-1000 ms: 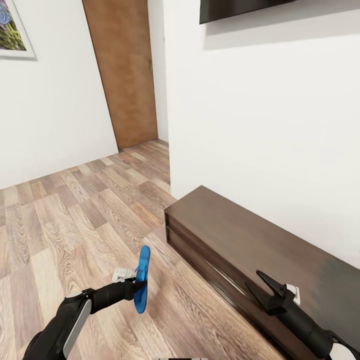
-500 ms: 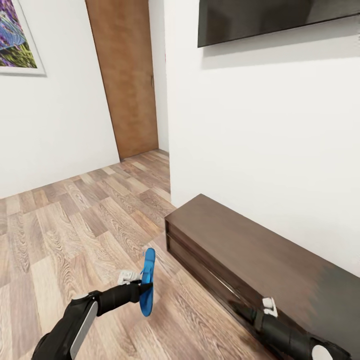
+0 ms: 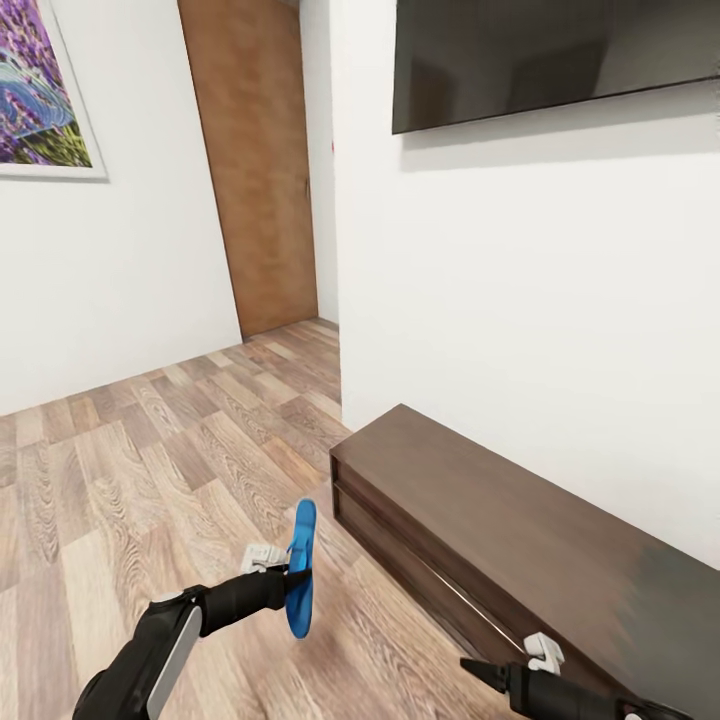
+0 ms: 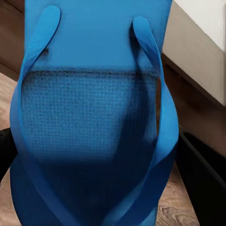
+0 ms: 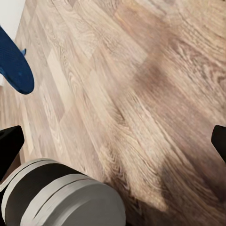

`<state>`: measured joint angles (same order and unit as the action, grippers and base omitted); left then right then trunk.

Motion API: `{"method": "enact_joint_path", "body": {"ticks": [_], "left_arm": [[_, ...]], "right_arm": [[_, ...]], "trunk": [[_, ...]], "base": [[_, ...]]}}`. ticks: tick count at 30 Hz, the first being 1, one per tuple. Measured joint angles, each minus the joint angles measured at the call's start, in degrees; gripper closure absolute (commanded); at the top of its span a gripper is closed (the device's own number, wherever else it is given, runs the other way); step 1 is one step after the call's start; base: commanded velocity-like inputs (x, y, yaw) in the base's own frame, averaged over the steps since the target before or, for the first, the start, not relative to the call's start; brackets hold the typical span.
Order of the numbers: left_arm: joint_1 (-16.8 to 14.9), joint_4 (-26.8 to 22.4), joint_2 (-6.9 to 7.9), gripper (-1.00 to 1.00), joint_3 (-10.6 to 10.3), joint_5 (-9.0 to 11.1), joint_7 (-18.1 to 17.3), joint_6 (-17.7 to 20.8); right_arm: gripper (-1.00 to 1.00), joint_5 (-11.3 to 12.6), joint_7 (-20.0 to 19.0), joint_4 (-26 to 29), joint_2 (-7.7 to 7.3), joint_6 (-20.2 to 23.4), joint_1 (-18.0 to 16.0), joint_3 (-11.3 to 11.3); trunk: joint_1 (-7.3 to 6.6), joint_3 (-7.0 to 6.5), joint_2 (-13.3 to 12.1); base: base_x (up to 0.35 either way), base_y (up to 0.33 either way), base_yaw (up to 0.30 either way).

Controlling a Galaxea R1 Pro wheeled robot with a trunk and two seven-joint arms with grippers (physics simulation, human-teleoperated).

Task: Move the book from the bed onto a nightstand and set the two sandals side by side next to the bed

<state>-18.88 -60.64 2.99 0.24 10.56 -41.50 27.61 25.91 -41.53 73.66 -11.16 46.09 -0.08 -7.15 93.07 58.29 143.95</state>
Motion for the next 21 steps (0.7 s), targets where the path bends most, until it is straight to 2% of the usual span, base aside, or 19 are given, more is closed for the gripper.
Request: {"method": "enact_joint_path", "body": {"ticks": [4,5,10,11,12,14,18,21], "left_arm": [[0.00,0.00,-0.01,1.00,0.00,0.00,0.00,0.02],[0.20,1.08,0.03,1.00,-0.01,-0.35,0.08,-0.10],[0.26,4.88,0.28,1.00,0.06,-0.29,0.02,-0.39],[0.40,7.40,0.60,1.00,0.12,-0.77,0.05,-1.33],[0.40,8.33,0.90,1.00,0.14,-0.42,0.02,-1.69],[0.44,11.12,2.15,1.00,0.15,-0.44,-0.17,-3.24],[0.46,16.45,2.84,1.00,0.16,-0.32,-0.34,-7.49],[0.47,17.80,2.94,1.00,0.16,-0.25,-0.53,-9.29]], "right_arm": [[-1.00,-0.02,0.02,-0.16,0.01,-0.03,0.00,0.00],[-1.00,-0.19,-0.01,-2.96,0.00,-1.03,0.01,0.00],[-1.00,-0.09,-0.08,-9.15,0.00,-6.31,0.00,0.00],[-1.00,-0.23,-0.19,-12.74,-0.05,-9.71,0.01,0.00],[-1.00,-0.12,-0.61,-13.60,-0.07,-10.14,0.00,0.00],[-1.00,-0.34,-4.53,-15.25,-0.11,-10.61,0.00,-0.06],[-1.00,-0.56,-14.25,-19.23,-0.10,-10.84,0.00,-0.22],[-1.00,-0.74,-17.37,-21.57,-0.09,-10.88,0.00,-0.23]], "trunk": [[-0.10,-0.89,-0.05],[-0.12,-1.10,-0.07],[-0.26,-2.22,-0.14],[-0.27,-2.43,-0.15],[-0.31,-2.66,-0.16],[-0.36,-3.10,-0.19],[-0.46,-3.99,-0.24],[-0.54,-4.66,-0.28]], "base": [[0.000,0.000,0.000],[0.000,0.000,0.000],[0.000,0.000,0.000],[0.000,0.000,0.000],[0.000,0.000,0.000],[0.000,0.000,0.000],[0.000,0.000,0.000],[0.000,0.000,0.000]]}}
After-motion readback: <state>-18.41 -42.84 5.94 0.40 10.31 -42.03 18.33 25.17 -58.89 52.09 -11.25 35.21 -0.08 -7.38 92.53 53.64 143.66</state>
